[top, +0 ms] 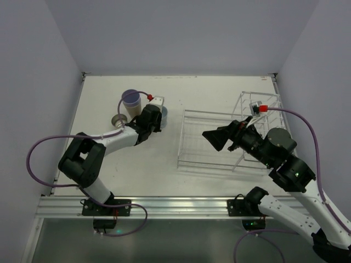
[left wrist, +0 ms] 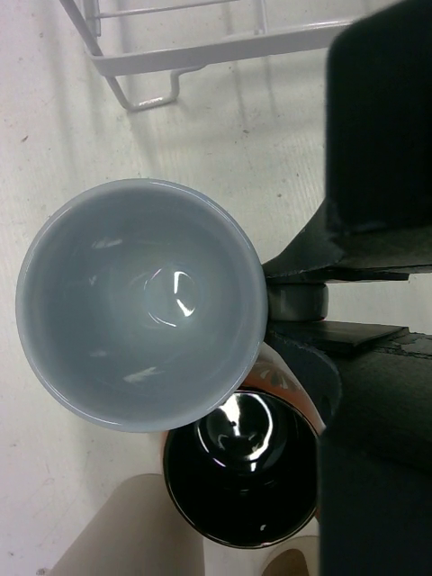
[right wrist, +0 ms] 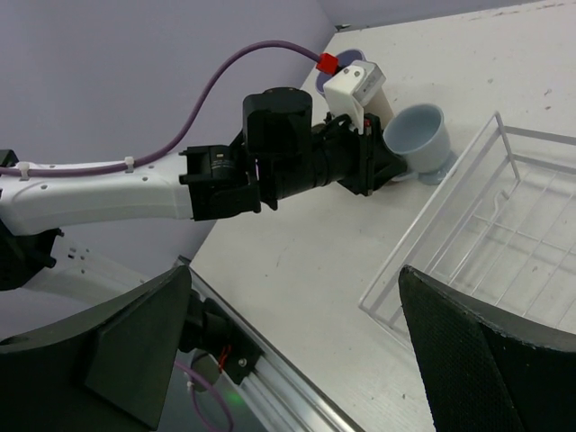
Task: Unload the cups from the dish rack
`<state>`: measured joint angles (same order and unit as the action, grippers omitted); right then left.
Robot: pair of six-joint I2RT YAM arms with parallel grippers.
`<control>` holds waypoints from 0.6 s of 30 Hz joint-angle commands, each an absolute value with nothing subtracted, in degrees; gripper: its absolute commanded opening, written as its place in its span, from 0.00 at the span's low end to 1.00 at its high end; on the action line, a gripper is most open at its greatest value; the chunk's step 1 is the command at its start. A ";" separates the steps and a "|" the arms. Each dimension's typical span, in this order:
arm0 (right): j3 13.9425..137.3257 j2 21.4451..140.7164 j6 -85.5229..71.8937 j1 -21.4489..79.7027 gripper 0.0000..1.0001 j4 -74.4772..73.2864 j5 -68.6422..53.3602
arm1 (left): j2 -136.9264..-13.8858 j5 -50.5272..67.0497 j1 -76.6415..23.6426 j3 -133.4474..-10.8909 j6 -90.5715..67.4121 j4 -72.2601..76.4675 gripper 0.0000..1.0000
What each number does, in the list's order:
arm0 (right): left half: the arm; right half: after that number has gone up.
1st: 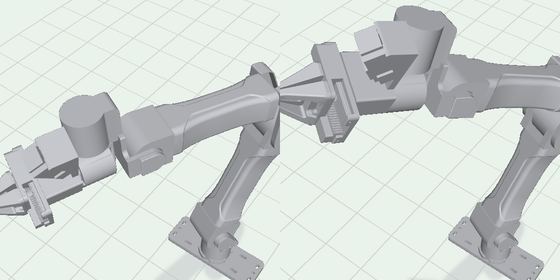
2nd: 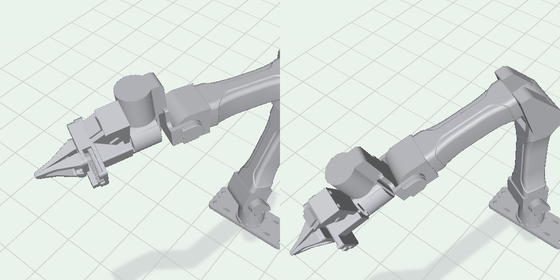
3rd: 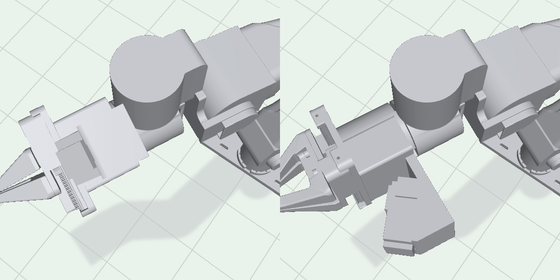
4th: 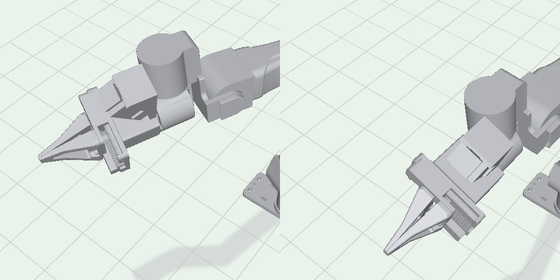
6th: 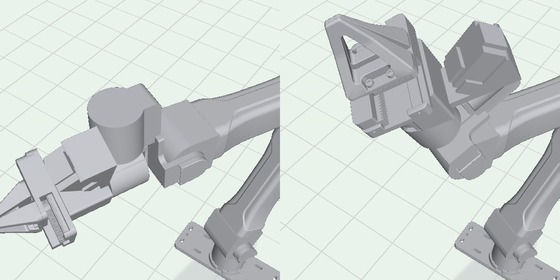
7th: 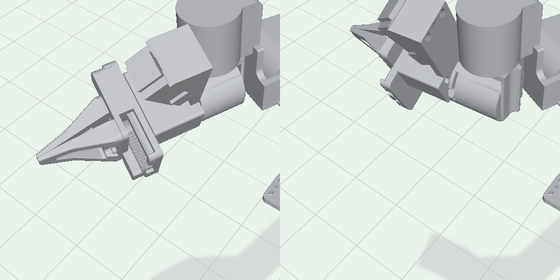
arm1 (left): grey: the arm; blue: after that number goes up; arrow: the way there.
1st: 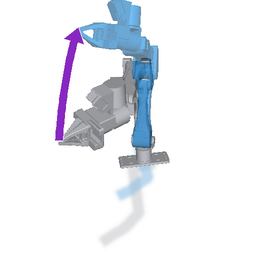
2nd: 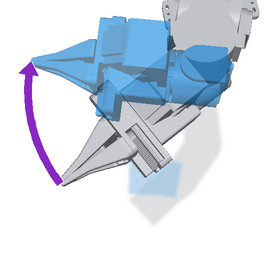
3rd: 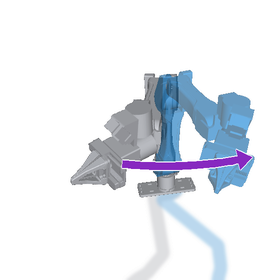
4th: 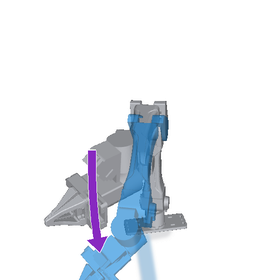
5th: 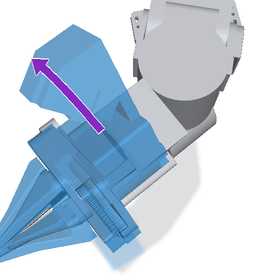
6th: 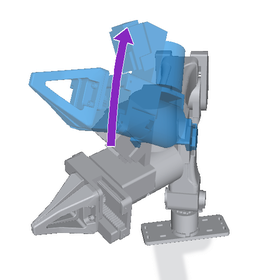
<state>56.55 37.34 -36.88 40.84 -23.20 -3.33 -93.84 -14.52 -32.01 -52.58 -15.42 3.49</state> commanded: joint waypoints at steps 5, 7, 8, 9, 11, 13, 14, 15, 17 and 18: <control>55.99 36.30 -37.26 41.22 0.99 -23.20 -1.49 | -95.10 -22.76 -32.70 -53.79 -15.03 2.82 0.00; 55.81 36.30 -37.26 41.13 0.99 -23.47 -1.58 | -95.36 -22.94 -32.70 -53.88 -15.29 2.46 0.02; 55.72 36.30 -37.35 41.13 0.99 -23.47 -1.67 | -95.45 -22.94 -32.78 -53.88 -15.38 2.37 0.05; 55.64 36.30 -37.35 41.22 0.99 -23.55 -1.67 | -95.36 -22.94 -32.78 -53.88 -15.47 2.29 0.13; 55.55 36.30 -37.44 41.13 0.99 -23.55 -1.67 | -95.19 -22.59 -32.78 -53.70 -15.64 2.20 0.17; 55.37 36.39 -37.44 41.13 0.99 -23.64 -1.50 | -94.84 -21.89 -32.78 -53.79 -15.73 1.94 0.28; 55.20 36.56 -37.44 41.13 0.99 -23.64 -1.41 | -94.66 -21.62 -32.87 -53.88 -15.73 1.93 0.31; 55.28 36.82 -37.53 41.22 0.99 -23.82 -1.15 | -94.40 -21.45 -32.78 -53.88 -15.82 1.76 0.40; 55.11 37.18 -37.79 41.13 0.99 -24.08 -0.70 | -93.26 -21.01 -32.78 -53.96 -16.08 1.41 0.46; 55.11 37.61 -37.88 41.22 0.99 -24.26 -0.53 | -92.82 -20.74 -32.87 -53.96 -16.08 1.23 0.50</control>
